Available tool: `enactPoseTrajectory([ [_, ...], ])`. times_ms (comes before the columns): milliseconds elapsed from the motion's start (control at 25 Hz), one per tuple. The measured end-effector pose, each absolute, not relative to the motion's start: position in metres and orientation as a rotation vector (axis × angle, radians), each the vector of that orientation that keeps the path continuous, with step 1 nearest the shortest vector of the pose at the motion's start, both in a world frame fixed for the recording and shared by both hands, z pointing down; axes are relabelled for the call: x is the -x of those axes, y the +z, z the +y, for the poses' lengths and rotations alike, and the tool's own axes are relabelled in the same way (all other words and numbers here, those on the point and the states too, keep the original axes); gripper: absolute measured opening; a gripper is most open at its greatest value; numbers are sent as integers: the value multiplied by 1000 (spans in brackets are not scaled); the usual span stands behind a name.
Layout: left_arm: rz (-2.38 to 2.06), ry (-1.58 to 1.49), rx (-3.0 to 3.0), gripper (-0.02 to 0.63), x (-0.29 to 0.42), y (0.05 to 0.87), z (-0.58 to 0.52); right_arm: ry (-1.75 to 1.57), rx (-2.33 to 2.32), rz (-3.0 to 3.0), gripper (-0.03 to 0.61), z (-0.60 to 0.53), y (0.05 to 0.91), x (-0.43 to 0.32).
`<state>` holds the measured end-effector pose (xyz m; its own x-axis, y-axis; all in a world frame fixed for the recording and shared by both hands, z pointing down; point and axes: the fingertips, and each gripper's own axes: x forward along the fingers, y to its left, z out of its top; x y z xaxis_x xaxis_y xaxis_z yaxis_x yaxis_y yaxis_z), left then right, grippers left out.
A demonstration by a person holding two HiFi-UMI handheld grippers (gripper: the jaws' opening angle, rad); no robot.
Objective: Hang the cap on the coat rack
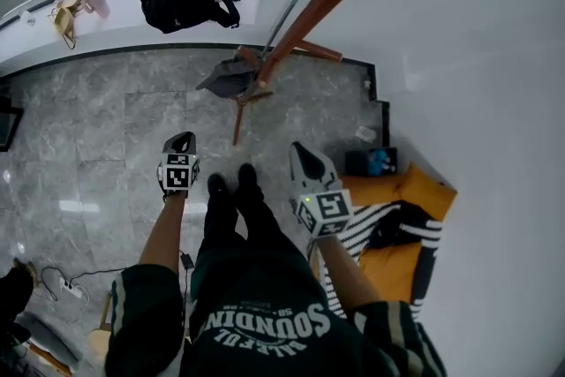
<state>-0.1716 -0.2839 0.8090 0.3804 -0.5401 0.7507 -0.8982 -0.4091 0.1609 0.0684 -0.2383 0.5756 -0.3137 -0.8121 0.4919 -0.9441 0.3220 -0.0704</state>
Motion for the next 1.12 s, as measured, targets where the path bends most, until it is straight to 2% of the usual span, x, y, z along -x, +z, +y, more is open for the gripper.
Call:
enactPoseTrajectory([
  [40,-1242,798,-2114,0,169,795,-287,492,-1567,-2231,-2,-240,573,-67],
  [200,-1259,677,-2213,0,156,745,-299,480,-1593,-2244,-2,-247,563,-65],
  [680,-1253,572,-2446,0,112,629,-309,405,-1669,-2295,-2,-255,520,-74],
  [1120,-1317,464,-2575,0,76,538,-276,276,-1676,-2415,-2,-228,487,-81],
])
